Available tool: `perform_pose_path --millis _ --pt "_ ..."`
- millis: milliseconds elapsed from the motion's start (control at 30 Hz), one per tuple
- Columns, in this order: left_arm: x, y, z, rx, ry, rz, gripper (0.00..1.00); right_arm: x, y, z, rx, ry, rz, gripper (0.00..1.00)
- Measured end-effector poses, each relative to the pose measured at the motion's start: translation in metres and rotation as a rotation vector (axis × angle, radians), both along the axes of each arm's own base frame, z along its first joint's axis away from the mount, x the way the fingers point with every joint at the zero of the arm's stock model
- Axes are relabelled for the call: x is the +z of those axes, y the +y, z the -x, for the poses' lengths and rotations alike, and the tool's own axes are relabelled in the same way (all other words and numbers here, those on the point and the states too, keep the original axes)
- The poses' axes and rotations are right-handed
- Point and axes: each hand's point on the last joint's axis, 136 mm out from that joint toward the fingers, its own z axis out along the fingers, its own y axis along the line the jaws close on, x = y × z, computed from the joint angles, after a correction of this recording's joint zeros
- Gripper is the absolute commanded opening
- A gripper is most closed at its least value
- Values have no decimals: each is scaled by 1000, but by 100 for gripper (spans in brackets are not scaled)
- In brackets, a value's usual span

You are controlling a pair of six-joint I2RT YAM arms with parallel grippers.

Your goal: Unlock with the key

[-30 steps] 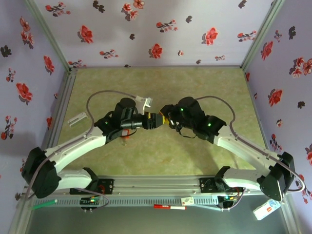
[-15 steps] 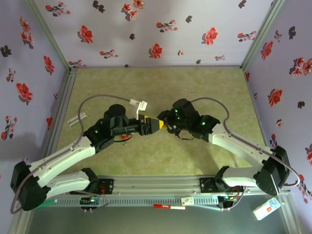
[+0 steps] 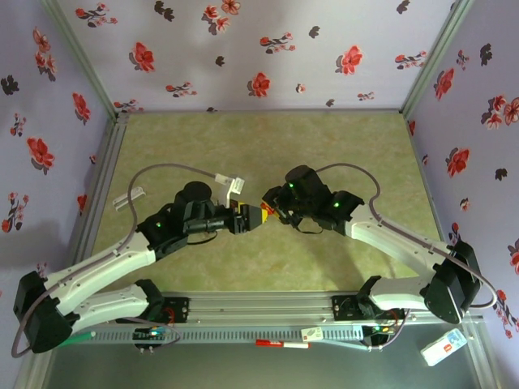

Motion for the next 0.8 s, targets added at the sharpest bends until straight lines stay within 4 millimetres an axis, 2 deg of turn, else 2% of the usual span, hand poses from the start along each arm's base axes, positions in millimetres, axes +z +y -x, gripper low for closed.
perform_pose_path --millis 167,333,533,800 --pt "-11 -2 4 -1 -6 -46 45 -1 0 0 0 2 2 0" --pt "-32 -2 -2 23 9 -118 41 -5 1 0 3 10 8 0" --pt "-51 1 -7 49 30 -187 40 -6 2 -1 3 14 11 0" --pt "-61 2 -14 80 34 -230 41 -7 2 0 6 16 10 0"
